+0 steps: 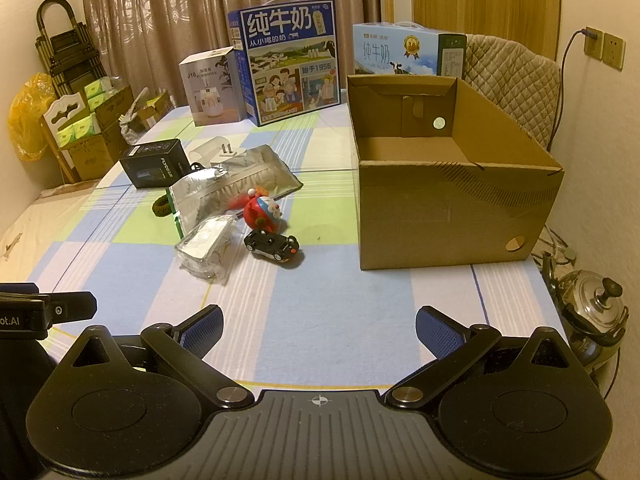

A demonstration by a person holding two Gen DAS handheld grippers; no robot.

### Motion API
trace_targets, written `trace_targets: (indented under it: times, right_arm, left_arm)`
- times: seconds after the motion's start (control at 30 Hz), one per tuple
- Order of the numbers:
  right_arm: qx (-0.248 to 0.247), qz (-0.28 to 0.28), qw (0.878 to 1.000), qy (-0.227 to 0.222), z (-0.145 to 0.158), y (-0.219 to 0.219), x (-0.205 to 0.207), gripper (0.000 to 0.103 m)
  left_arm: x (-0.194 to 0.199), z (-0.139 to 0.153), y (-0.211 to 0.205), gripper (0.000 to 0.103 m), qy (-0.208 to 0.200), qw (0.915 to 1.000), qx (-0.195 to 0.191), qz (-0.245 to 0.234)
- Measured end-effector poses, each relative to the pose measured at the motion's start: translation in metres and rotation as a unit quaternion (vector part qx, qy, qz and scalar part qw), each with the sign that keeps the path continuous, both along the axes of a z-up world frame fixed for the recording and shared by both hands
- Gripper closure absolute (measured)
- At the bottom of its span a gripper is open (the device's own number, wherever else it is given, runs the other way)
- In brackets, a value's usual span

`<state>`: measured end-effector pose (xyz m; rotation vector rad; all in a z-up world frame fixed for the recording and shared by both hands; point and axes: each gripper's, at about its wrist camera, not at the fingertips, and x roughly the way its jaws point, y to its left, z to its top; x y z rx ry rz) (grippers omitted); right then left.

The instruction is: Organize objects

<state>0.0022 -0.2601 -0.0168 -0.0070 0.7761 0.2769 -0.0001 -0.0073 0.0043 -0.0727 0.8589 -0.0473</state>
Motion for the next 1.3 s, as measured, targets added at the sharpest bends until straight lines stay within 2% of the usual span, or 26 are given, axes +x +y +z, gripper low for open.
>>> trace_targets:
  times: [0.47, 0.9, 1.3]
  right_arm:
    - [0.001, 0.000, 1.000, 0.001, -0.001, -0.001, 0.000, 0.003]
    - [0.001, 0.009, 1.000, 0.002, -0.002, 0.003, 0.003, 0.003]
    - [-0.002, 0.023, 1.000, -0.001, 0.004, 0.009, 0.011, 0.003]
  left_arm:
    - [0.001, 0.000, -0.001, 0.001, 0.000, 1.0000, -0.003, -0.004]
    - [0.009, 0.002, 0.006, 0.001, 0.002, 0.9994, -0.030, -0.019]
    - [0.023, 0.006, 0.004, 0.001, -0.011, 0.9989, -0.013, -0.043]
